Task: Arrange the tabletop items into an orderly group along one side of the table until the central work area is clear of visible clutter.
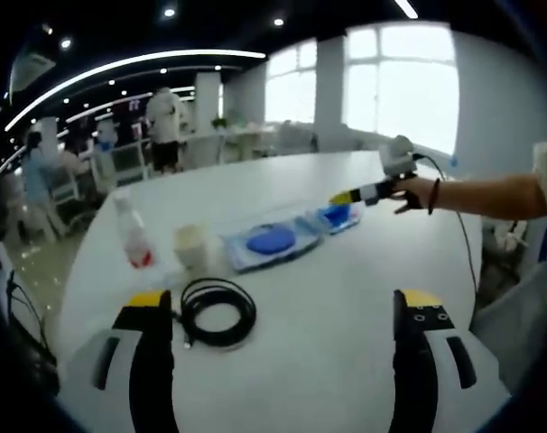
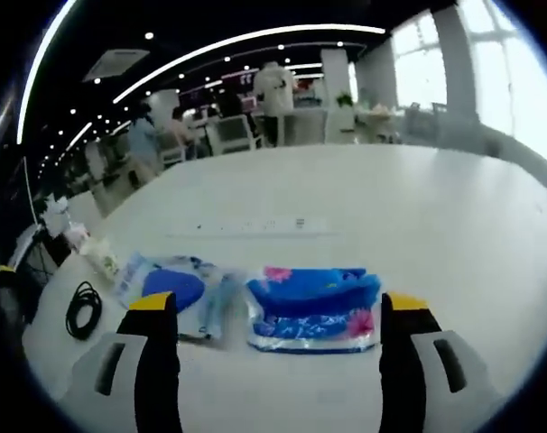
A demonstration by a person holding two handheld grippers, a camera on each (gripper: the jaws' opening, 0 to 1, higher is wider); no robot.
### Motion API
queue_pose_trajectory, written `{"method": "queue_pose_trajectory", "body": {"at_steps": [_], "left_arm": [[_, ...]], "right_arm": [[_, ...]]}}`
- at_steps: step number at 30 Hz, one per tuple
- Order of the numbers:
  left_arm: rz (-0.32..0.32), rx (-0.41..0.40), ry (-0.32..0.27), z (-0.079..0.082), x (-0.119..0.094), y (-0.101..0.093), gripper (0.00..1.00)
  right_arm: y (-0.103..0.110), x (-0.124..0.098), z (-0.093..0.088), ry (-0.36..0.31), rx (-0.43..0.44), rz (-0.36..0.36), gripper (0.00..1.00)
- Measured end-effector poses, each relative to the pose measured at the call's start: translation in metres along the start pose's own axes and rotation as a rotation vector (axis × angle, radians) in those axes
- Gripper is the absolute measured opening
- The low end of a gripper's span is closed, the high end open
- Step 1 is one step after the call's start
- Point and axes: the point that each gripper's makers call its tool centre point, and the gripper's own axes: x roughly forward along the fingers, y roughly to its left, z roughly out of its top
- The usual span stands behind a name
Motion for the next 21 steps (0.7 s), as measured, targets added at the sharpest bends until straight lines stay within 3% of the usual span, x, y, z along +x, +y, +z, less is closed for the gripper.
{"method": "queue_pose_trajectory", "body": {"at_steps": [13,18,21], "left_arm": [[-0.044,0.019,0.003,0.003,-0.005,-0.006,0.99],[-0.065,0.008,-0.013,0.007,-0.009,-0.008,0.99],[-0.080,-0.002,-0.017,0.009,-0.011,-0.011,0.99]], "right_arm": [[0.078,-0.019,0.008,-0.045,-0.029,0.191,0.95],[0.104,-0.023,0.009,-0.065,-0.082,0.271,0.97],[0.130,-0.028,0.009,-0.071,-0.154,0.338,0.98]]}}
